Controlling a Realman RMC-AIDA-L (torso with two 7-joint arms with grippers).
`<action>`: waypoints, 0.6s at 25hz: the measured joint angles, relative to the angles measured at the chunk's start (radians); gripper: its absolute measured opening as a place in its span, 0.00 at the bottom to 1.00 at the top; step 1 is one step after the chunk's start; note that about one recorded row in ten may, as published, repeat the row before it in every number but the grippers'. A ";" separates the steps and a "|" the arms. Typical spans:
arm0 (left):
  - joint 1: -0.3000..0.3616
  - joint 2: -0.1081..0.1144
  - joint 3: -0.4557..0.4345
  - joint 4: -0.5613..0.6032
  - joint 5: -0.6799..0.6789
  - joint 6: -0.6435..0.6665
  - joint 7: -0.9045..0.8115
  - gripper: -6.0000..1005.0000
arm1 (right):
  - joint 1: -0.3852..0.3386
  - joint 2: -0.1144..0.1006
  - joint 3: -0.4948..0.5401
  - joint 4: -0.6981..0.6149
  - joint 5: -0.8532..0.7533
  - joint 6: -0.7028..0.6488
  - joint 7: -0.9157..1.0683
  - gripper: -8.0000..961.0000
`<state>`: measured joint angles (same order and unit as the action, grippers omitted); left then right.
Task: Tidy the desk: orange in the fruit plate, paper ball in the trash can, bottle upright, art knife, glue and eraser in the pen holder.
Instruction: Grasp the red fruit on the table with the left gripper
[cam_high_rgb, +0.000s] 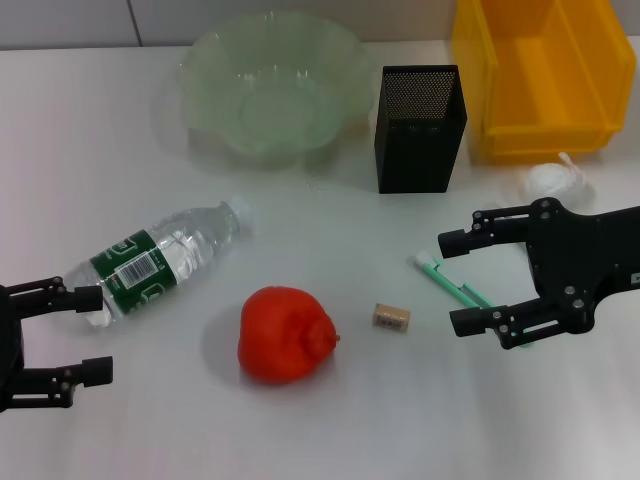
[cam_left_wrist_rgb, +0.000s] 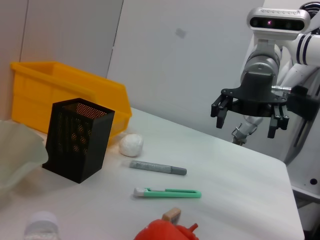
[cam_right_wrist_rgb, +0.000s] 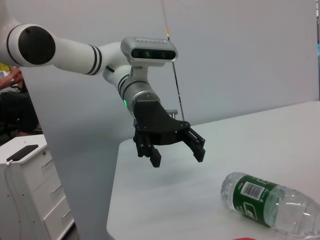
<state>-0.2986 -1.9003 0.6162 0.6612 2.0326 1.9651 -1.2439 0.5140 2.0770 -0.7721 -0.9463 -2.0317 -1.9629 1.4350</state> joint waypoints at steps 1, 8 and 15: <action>0.000 0.000 0.000 0.000 0.000 -0.001 0.003 0.84 | 0.000 0.000 0.000 0.000 0.000 0.001 0.000 0.82; 0.003 -0.003 -0.003 0.032 -0.009 0.009 0.008 0.84 | 0.000 0.000 0.003 0.005 0.001 0.007 -0.001 0.82; -0.034 -0.057 0.008 0.132 -0.020 0.025 -0.021 0.84 | -0.010 -0.006 0.026 -0.051 -0.011 -0.002 0.040 0.82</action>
<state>-0.3322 -1.9574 0.6242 0.7933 2.0124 1.9902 -1.2649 0.5037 2.0714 -0.7466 -0.9977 -2.0428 -1.9649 1.4746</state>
